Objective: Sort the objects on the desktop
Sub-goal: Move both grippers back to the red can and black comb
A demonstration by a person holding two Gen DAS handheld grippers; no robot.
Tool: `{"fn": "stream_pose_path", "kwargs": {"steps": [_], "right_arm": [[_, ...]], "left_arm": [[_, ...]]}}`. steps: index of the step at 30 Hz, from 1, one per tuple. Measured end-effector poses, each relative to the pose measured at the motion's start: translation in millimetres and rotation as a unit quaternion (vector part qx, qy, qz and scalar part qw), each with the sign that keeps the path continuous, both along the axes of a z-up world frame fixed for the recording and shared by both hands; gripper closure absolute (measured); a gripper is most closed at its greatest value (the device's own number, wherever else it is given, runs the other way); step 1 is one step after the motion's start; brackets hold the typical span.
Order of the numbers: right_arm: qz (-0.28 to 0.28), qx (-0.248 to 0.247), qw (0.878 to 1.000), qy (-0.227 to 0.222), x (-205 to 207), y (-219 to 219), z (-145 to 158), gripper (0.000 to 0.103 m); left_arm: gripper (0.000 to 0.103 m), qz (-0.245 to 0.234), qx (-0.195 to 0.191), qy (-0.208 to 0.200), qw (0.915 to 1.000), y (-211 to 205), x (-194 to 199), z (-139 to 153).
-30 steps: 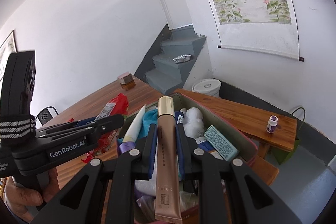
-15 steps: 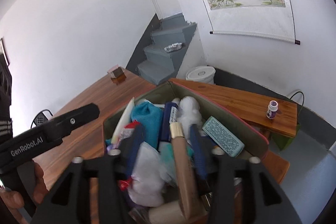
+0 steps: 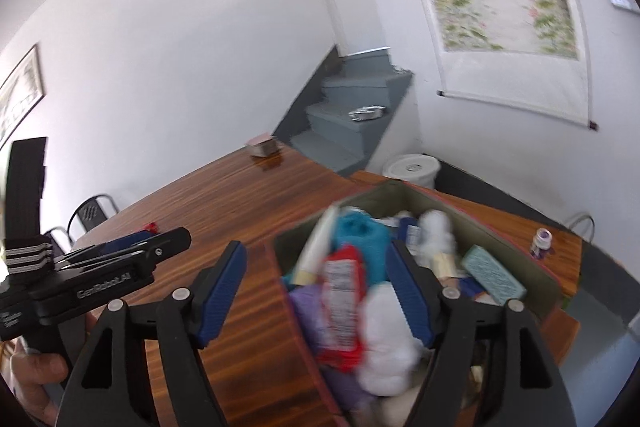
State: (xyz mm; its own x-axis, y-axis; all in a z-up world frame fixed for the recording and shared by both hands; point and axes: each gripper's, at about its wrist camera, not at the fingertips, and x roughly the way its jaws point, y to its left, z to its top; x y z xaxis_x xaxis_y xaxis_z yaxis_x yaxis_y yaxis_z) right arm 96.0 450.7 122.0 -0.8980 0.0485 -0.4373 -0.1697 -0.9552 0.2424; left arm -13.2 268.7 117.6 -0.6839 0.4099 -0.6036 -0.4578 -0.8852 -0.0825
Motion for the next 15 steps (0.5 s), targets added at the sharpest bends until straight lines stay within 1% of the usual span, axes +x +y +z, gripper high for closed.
{"fn": "stream_pose_path", "kwargs": {"steps": [3,8,11,15], "right_arm": [[0.032,0.008,0.999,0.001,-14.3,-26.1,0.3,0.024],[0.078,0.004,0.997,-0.009,-36.7,-67.2,-6.0,0.022],[0.099,0.004,0.995,-0.021,-51.1,-90.2,-12.2,0.022],[0.122,0.009,0.992,-0.042,-69.5,-119.4,-24.5,0.022]], "left_arm": [[0.037,0.043,-0.01,0.0,0.999,-31.5,-8.9,-4.6],[0.037,0.101,-0.002,-0.013,0.9948,-88.2,-19.0,-12.0],[0.037,0.123,-0.001,-0.02,0.9922,-115.3,-23.7,-16.0],[0.037,0.14,0.004,-0.024,0.9899,-144.6,-30.1,-18.6]]}}
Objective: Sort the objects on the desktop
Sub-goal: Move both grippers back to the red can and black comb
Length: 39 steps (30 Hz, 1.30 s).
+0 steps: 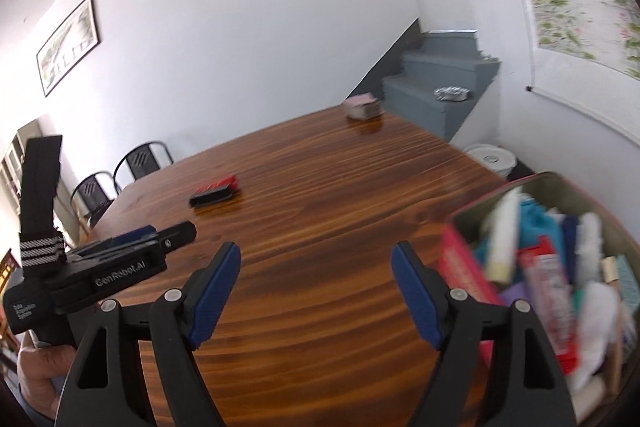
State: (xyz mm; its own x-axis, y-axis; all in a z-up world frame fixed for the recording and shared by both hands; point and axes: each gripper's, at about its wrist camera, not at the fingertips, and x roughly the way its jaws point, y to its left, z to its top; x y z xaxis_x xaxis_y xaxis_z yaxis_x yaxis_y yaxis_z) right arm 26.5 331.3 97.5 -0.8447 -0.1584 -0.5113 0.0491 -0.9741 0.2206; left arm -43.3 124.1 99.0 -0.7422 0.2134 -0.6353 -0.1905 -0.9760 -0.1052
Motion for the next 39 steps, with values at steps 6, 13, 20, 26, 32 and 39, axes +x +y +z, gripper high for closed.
{"fn": "stream_pose_path", "kwargs": {"steps": [6,13,20,26,32,39], "right_arm": [[0.016,0.027,0.999,-0.027,-35.0,-37.0,-19.9,0.022],[0.009,0.054,0.998,-0.039,-79.3,-68.0,-37.5,0.022],[0.005,0.057,0.997,-0.055,-131.7,-91.2,-50.3,0.022],[0.017,0.067,0.996,-0.056,-173.9,-108.8,-55.4,0.022],[0.025,0.056,0.995,-0.074,-225.0,-118.7,-59.5,0.022],[0.018,0.043,0.992,-0.12,-295.0,-115.4,-70.2,0.022]], "left_arm": [[0.037,0.01,-0.004,0.003,0.9999,-27.1,-10.7,-2.5],[0.037,0.039,-0.005,-0.025,0.9989,-58.6,-39.5,-28.5],[0.037,0.078,-0.004,-0.055,0.9954,-92.9,-65.2,-52.2],[0.037,0.115,0.019,-0.071,0.9906,-123.0,-88.2,-62.5],[0.037,0.136,0.023,-0.077,0.9875,-141.0,-106.5,-67.4],[0.037,0.153,0.017,-0.088,0.9841,-154.0,-119.0,-75.3]]}}
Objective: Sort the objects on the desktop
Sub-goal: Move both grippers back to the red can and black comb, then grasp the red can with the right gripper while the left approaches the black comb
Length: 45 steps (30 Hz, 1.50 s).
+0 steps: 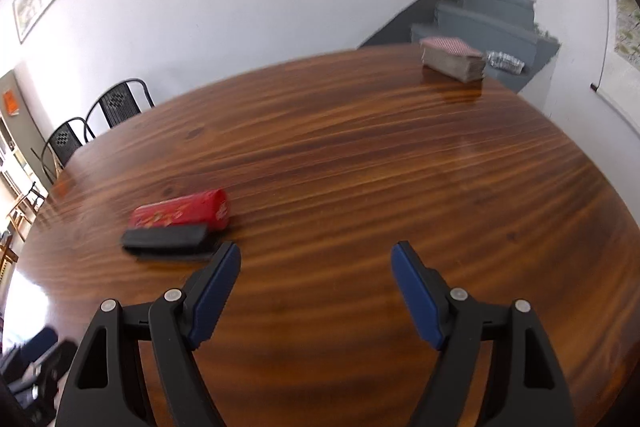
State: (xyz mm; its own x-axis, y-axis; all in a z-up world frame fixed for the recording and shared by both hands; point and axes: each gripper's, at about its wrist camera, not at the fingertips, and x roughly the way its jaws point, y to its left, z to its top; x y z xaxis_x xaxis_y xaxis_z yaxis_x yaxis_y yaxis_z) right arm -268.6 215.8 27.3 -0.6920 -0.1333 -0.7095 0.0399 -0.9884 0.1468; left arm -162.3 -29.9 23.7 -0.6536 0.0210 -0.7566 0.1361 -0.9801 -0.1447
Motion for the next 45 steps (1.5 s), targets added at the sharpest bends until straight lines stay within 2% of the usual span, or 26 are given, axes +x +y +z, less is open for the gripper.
{"fn": "stream_pose_path", "kwargs": {"steps": [5,11,14,16,20,23,26,29,32,36,39,45], "right_arm": [[0.012,0.016,0.999,-0.026,-29.5,-8.1,-6.3,0.022],[0.059,0.038,0.997,-0.038,-22.6,-28.2,-10.7,0.022],[0.12,0.027,0.991,-0.044,-7.3,-45.9,-10.1,0.022],[0.179,0.004,0.983,-0.051,3.9,-60.2,-8.7,0.022],[0.248,-0.017,0.968,-0.039,22.8,-78.5,0.0,0.022],[0.245,-0.009,0.969,-0.015,23.8,-76.5,7.5,0.022],[0.215,0.008,0.976,-0.009,14.8,-67.9,6.6,0.022],[0.183,-0.026,0.982,-0.029,-1.7,-48.0,2.7,0.022],[0.168,-0.049,0.984,-0.019,-11.4,-33.6,9.8,0.022],[0.178,-0.09,0.98,-0.005,-27.0,-28.1,17.6,0.022],[0.197,-0.106,0.975,-0.002,-44.7,-41.7,17.0,0.022],[0.249,-0.104,0.963,-0.013,-57.2,-65.6,12.9,0.022]], "left_arm": [[0.037,0.006,-0.005,-0.001,1.0,-4.9,-3.1,-0.6],[0.037,0.016,-0.003,0.003,0.9999,-12.0,-5.7,3.0],[0.037,0.021,0.002,0.006,0.9998,-16.6,-5.4,5.0],[0.037,0.024,0.003,0.008,0.9997,-18.9,-4.8,6.7],[0.037,0.032,0.007,0.013,0.9994,-26.2,-3.9,10.5],[0.037,0.038,0.012,0.016,0.9991,-31.1,-5.1,12.3],[0.037,0.041,0.015,0.017,0.9989,-30.3,-10.0,13.8],[0.037,0.031,0.016,0.021,0.9992,-21.8,-16.0,16.5],[0.037,0.016,0.009,0.028,0.9994,-10.0,-25.4,21.1],[0.037,-0.003,-0.002,0.018,0.9998,4.3,-44.5,15.9],[0.037,-0.01,-0.009,0.01,0.9999,9.0,-54.7,9.4],[0.037,-0.016,-0.004,-0.005,0.9998,8.5,-72.1,-1.6]]}}
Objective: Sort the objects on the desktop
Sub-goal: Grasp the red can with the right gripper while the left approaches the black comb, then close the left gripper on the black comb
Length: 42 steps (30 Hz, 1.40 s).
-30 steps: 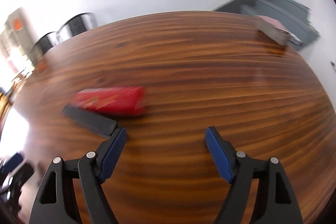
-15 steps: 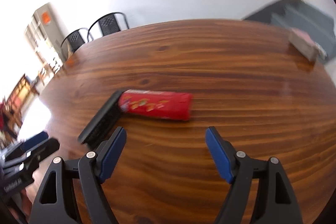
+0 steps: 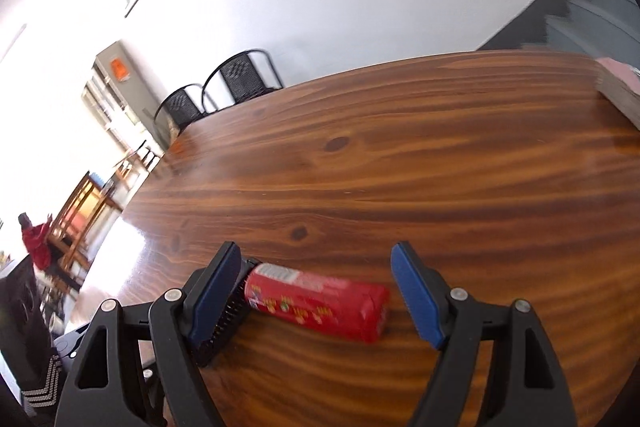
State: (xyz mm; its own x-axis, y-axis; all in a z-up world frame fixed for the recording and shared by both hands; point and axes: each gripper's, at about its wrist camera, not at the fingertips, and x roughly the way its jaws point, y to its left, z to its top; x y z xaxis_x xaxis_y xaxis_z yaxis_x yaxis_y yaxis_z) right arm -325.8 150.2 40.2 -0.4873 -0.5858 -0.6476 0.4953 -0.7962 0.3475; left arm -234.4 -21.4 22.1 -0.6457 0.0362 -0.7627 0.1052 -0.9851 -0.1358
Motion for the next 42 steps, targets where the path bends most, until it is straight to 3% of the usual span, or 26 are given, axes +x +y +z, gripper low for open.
{"fn": "stream_pose_path", "kwargs": {"steps": [2,5,10,15,23,25,36,42], "right_arm": [[0.018,0.015,1.0,0.0,-3.6,-7.4,-4.0,0.022],[0.046,0.028,0.998,-0.014,-4.4,-14.5,-13.0,0.032],[0.092,0.045,0.994,-0.028,10.5,-22.6,-20.6,0.046],[0.112,0.081,0.99,-0.01,27.5,-30.1,-24.2,0.052],[0.101,0.106,0.989,-0.003,32.4,-34.1,-24.9,0.058],[0.085,0.122,0.989,0.003,34.2,-32.9,-25.6,0.071],[-0.013,0.126,0.992,-0.005,41.2,15.0,-24.8,0.071],[-0.026,0.135,0.99,0.004,49.5,20.5,-22.8,0.071]], "left_arm": [[0.037,-0.004,-0.001,-0.003,1.0,1.1,-3.5,-2.2],[0.037,-0.013,-0.002,-0.006,0.9999,6.1,-4.4,-5.2],[0.037,-0.003,-0.035,-0.01,0.9993,10.2,-4.6,-10.5],[0.037,0.013,-0.039,-0.012,0.9991,-2.5,-6.0,-11.9],[0.037,0.001,-0.064,-0.018,0.9978,2.5,-10.6,-13.3],[0.037,0.0,-0.064,-0.018,0.9978,1.5,-10.7,-13.8],[0.037,0.002,-0.055,-0.023,0.9982,0.7,-17.1,-14.0],[0.037,-0.02,-0.061,-0.019,0.9978,14.0,-23.8,-13.5]]}}
